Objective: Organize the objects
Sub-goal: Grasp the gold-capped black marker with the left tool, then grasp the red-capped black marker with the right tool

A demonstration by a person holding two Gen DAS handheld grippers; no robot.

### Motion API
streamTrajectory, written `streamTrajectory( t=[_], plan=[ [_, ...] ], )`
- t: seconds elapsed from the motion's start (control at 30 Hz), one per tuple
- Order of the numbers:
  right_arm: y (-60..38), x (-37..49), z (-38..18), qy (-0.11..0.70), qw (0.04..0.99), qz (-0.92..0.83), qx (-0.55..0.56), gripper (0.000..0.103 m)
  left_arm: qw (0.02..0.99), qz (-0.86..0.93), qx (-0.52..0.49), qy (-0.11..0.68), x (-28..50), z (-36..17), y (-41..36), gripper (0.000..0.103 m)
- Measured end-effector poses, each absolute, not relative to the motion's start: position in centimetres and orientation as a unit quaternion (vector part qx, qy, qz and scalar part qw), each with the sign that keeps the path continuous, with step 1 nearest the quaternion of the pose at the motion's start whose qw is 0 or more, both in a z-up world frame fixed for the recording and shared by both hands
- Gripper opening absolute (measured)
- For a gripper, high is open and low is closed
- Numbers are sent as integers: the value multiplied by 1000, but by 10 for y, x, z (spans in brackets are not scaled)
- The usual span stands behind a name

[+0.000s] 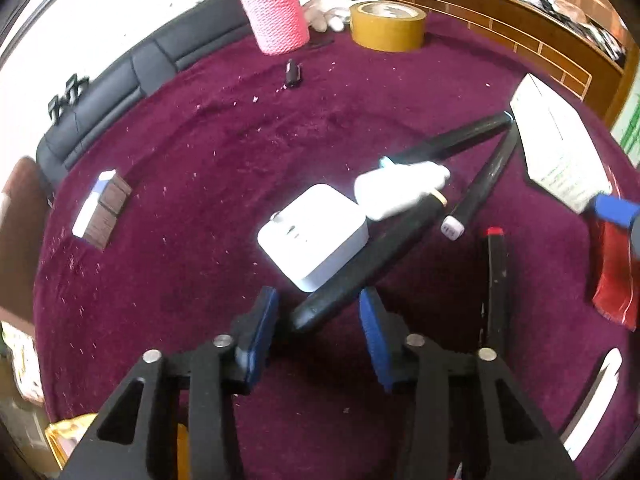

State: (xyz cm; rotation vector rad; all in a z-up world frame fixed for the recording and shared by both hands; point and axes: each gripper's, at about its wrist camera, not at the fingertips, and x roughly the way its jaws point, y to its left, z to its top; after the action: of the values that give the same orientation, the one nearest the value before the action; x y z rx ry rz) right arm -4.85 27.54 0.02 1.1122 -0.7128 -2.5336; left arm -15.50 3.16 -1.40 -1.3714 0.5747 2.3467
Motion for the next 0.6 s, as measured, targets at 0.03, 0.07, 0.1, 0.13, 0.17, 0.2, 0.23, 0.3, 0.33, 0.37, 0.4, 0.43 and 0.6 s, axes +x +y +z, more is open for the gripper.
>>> streamTrajectory(
  t=[0.03, 0.07, 0.1, 0.13, 0.17, 0.2, 0.23, 0.3, 0.33, 0.37, 0.4, 0.43, 0.6],
  plan=[
    [274, -48, 0, -245, 142, -878, 387, 96, 187, 828, -492, 195, -154, -14, 33, 26],
    [274, -48, 0, -243, 143, -878, 387, 96, 193, 825, -496, 188, -149, -14, 35, 19],
    [273, -48, 0, -242, 142, -878, 387, 96, 199, 822, -502, 183, -146, -15, 37, 16],
    [272, -48, 0, -241, 142, -879, 387, 96, 201, 821, -504, 179, -142, -15, 37, 14],
    [272, -47, 0, -240, 142, -879, 387, 96, 202, 818, -510, 172, -136, -15, 37, 14],
    [272, -47, 0, -241, 142, -879, 387, 96, 207, 815, -517, 161, -129, -15, 37, 14],
    [272, -47, 0, -241, 142, -879, 387, 96, 214, 812, -521, 153, -125, -16, 38, 14],
    [272, -47, 0, -240, 142, -879, 387, 96, 213, 813, -520, 152, -112, -15, 40, 14],
    [272, -46, 0, -241, 142, -879, 387, 96, 209, 814, -521, 150, -108, -15, 41, 14],
    [272, -46, 0, -240, 142, -879, 387, 96, 205, 815, -524, 143, -107, -16, 40, 14],
    [272, -46, 0, -239, 143, -879, 388, 96, 200, 817, -522, 143, -108, -16, 41, 14],
    [271, -46, 0, -236, 143, -879, 388, 96, 197, 819, -518, 146, -110, -16, 43, 15],
    [268, -46, 0, -228, 141, -882, 387, 96, 164, 841, -485, 174, -122, -21, 59, 33]
  ],
)
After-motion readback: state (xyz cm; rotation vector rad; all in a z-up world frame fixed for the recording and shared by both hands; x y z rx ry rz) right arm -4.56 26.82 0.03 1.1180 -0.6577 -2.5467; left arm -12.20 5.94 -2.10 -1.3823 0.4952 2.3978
